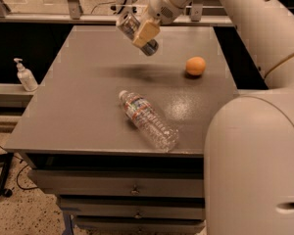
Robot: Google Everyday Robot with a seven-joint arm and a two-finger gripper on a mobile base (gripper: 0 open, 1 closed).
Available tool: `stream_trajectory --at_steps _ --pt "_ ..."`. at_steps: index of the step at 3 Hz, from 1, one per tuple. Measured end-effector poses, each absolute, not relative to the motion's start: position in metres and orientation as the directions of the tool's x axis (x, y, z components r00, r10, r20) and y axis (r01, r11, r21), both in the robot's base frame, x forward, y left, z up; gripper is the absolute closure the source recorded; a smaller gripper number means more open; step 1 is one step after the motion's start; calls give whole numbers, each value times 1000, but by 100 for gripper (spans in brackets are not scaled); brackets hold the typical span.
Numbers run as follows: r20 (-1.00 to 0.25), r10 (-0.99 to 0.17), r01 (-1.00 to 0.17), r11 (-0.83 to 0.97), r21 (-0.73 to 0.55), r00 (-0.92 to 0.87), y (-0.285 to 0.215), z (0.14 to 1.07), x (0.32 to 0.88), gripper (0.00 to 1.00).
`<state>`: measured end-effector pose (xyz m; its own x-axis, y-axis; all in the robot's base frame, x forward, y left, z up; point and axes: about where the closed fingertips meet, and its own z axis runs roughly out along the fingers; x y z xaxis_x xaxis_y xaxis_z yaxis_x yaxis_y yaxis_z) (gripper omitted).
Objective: Knock redbull can over
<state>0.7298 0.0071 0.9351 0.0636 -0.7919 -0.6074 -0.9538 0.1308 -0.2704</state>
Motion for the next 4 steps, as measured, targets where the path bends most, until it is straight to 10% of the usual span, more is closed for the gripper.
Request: stream_trajectory --at_steps 4 --pt "-267 -963 -960 30 -279 47 -23 890 701 100"
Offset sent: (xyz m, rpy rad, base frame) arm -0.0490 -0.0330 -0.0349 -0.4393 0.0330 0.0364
